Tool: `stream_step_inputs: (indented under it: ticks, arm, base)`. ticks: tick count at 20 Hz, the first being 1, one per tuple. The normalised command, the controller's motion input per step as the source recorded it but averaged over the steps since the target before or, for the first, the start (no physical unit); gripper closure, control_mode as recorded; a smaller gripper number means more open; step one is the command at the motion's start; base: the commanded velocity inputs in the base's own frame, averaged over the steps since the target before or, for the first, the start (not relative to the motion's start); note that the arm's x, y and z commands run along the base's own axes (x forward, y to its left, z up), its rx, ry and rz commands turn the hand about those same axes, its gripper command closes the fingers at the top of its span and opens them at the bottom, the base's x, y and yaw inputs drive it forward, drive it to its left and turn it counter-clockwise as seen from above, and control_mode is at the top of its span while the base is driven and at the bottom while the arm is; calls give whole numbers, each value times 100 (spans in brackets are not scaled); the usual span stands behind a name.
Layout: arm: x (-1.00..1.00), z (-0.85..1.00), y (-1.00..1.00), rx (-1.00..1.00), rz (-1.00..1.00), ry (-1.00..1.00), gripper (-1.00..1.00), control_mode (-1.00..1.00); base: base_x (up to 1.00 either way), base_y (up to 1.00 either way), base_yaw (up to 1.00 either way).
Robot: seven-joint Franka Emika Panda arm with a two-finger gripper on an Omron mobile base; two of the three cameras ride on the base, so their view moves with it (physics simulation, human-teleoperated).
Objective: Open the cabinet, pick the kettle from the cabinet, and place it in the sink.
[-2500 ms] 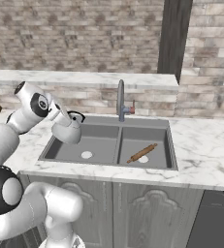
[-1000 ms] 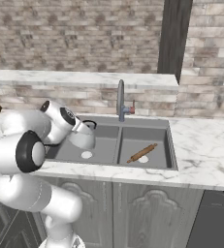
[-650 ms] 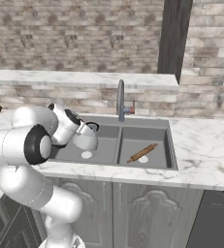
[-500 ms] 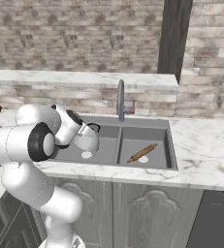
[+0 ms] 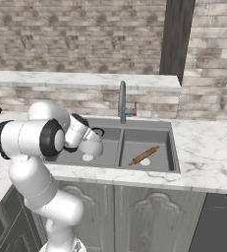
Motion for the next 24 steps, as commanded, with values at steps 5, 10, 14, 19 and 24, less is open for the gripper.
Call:
stream_step_inputs:
  ticks: [5, 10, 14, 19, 24]
  arm:
    - [10, -20, 0, 0, 0, 0, 100, -100]
    - [13, -18, 0, 0, 0, 0, 100, -100]
    - [11, -19, 0, 0, 0, 0, 100, -100]
    - [10, -18, 0, 0, 0, -1, 100, -100]
    - [8, -15, 0, 0, 0, -2, 100, -100]
  base:
    - [0, 0, 0]
    - [0, 0, 0]
    - [0, 0, 0]
    - [0, 0, 0]
    - [0, 0, 0]
